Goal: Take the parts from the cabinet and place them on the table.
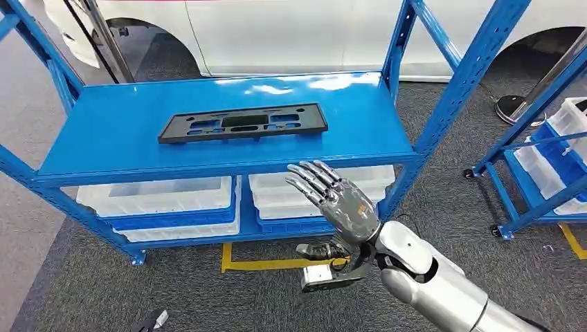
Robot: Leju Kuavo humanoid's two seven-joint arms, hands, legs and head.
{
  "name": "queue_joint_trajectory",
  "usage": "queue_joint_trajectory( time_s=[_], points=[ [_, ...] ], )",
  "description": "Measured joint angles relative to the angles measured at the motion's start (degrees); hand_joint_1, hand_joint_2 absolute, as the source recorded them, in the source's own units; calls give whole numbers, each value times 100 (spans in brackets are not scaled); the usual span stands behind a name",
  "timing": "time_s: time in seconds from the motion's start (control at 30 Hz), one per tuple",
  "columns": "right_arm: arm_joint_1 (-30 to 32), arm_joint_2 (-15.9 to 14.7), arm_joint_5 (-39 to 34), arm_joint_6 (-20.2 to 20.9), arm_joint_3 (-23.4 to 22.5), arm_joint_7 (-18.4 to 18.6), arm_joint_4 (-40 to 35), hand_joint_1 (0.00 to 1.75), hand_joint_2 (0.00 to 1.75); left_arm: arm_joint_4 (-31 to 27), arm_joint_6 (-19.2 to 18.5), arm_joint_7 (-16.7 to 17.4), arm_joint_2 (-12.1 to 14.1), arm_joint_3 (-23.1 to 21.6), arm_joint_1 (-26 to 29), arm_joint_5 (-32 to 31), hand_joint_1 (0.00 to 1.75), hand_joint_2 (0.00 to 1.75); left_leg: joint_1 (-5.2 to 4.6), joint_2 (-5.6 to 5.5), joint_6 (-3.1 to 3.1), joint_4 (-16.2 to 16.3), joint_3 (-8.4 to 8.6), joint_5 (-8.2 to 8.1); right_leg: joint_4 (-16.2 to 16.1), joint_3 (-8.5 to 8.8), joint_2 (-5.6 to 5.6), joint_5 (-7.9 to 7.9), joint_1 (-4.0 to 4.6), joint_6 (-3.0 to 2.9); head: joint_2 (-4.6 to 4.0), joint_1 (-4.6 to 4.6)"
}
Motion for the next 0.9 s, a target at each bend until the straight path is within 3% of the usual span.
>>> queue_joint_trajectory(
  time_s=[0.73, 0.83, 0.9],
  points=[
    [-83, 0, -168, 4, 291, -17, 159, 0, 0, 2, -160, 17, 11, -7, 45, 173, 0, 0, -19, -10, 9, 59, -33, -6, -5, -6, -7, 22, -22, 35, 0, 0],
    [-91, 0, -171, 13, 300, -17, 162, 0, 0, 4, -160, 15, 26, -7, 47, 177, 0, 0, -23, -12, 28, 84, -65, -8, -13, -21, -7, 42, -28, 68, 0, 0],
    [-119, 0, -175, 13, 302, -17, 159, 0, 0, 2, -166, 15, 37, -7, 41, 184, 0, 0, 12, -11, 113, -12, -46, 37, -57, -5, -6, 59, -9, 117, 0, 0]
  ],
)
